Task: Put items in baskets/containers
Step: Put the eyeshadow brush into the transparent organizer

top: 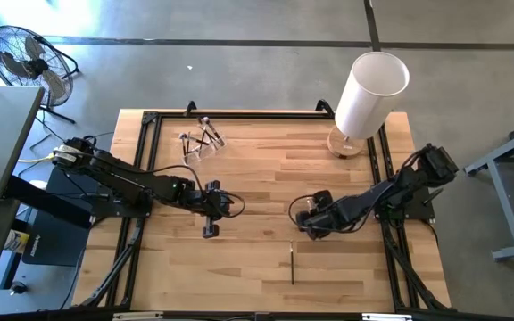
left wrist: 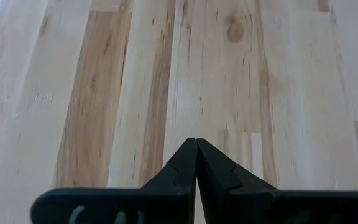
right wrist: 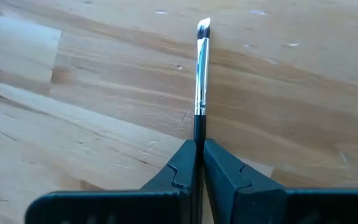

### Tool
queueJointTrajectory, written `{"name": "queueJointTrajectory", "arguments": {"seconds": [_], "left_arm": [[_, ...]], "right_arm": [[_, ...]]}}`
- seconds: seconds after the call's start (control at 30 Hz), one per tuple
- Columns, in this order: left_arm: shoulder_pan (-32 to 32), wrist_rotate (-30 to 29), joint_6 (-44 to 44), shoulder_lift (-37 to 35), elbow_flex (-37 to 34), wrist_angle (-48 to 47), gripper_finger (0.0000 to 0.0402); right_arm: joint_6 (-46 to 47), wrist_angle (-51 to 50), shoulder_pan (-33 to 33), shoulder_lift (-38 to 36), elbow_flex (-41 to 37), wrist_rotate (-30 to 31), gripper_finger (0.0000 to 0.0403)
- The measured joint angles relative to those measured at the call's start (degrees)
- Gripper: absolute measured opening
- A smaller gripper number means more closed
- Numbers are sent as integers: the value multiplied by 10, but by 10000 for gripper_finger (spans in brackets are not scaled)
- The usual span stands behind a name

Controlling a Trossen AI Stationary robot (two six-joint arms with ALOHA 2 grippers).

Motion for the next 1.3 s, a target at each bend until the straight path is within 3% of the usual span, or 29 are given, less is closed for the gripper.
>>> {"name": "queueJointTrajectory", "arguments": {"seconds": [0.27, 0.57, 0.7, 1.07, 1.3], "left_arm": [[0, 15, -17, 0, 0, -4, 3], [0, 18, -18, 0, 0, -5, 3], [0, 19, -20, 0, 0, -5, 3], [0, 20, -46, 0, 0, -2, 3], [0, 18, -63, 0, 0, 1, 3]], "right_arm": [[-40, -3, -14, -6, 1, -21, 25], [-44, -50, -18, -46, -2, -39, 77], [-70, -55, -33, -78, -1, -15, 90], [-267, -44, -154, -114, 6, -25, 91], [-317, -205, -226, -115, 47, -53, 92]]}}
